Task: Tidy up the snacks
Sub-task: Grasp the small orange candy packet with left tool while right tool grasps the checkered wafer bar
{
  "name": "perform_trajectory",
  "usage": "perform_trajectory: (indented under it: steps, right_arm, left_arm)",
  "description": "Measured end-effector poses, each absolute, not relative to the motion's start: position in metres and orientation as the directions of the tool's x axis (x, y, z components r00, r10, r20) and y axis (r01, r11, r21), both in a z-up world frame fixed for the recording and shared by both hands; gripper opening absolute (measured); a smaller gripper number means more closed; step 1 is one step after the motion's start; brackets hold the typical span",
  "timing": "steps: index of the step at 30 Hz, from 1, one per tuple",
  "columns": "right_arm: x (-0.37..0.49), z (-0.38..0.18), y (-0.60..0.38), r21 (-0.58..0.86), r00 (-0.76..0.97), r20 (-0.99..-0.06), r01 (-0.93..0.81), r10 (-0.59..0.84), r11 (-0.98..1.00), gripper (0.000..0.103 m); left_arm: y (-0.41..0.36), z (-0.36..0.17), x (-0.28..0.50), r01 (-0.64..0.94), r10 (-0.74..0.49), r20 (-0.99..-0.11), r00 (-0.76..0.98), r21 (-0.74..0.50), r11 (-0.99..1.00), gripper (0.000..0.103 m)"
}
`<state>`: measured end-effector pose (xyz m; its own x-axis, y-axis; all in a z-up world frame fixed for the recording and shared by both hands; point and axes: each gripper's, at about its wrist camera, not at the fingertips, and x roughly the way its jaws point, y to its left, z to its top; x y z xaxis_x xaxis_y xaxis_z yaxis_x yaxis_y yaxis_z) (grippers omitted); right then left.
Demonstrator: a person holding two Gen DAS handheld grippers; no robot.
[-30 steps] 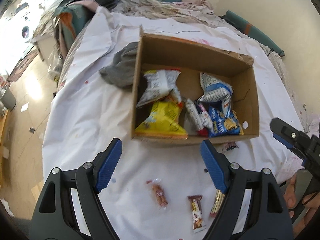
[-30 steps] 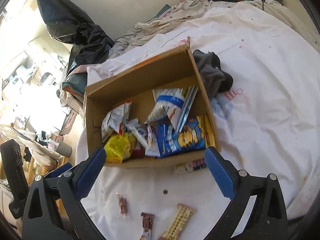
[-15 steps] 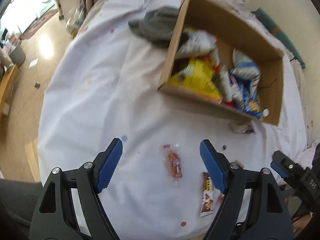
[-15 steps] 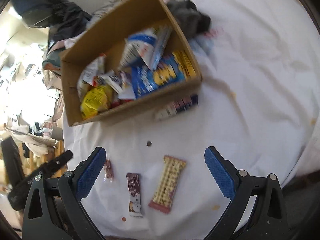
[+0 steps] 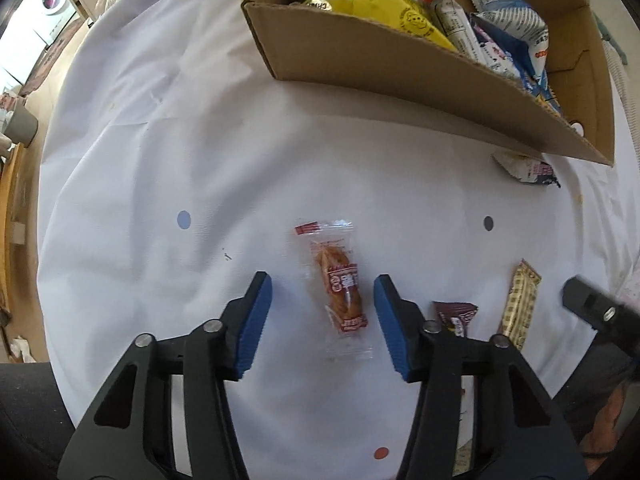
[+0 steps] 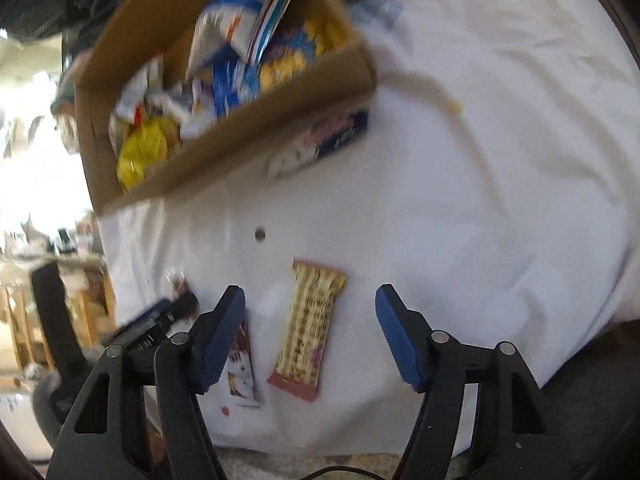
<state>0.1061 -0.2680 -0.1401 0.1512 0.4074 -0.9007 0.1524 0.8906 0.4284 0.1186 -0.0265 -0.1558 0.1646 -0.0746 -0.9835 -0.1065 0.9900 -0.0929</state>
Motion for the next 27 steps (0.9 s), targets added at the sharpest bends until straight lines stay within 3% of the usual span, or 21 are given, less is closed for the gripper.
perform_trajectory:
  steps: [2,3,4,10,27]
  right_arm:
    - [0.105,-0.150,-0.255,0.407,0.100,-0.913,0.127,0.396,0.905,0.069]
    - [0.105,-0.155,-0.249,0.396,0.076,-0.918,0.113,0.389,0.911,0.068]
    - [0.104,-0.159,-0.240,0.366,0.055,-0.930,0.086,0.362,0.927,0.067]
    - [0.101,-0.158,-0.213,0.158,0.100,-0.981,-0.074,0.165,0.985,0.028]
    - [0.104,-0.119,-0.232,0.348,0.242,-0.904,-0.059,0.352,0.936,0.028]
  left_arm:
    - [-0.028,-0.158,0.118,-0.097,-0.060,-0.986,0.158,-0.076,0.992,0.030]
    - [-0.028,-0.160,0.118,-0.086,-0.052,-0.987,0.154,-0.066,0.994,0.016]
    - [-0.027,-0.160,0.118,-0.083,-0.052,-0.987,0.154,-0.066,0.994,0.016]
    - [-0.023,-0.154,0.118,-0.102,-0.027,-0.983,0.180,-0.046,0.994,0.016]
    - [-0.011,-0.124,0.115,-0.126,0.005,-0.965,0.262,-0.029,0.992,0.016]
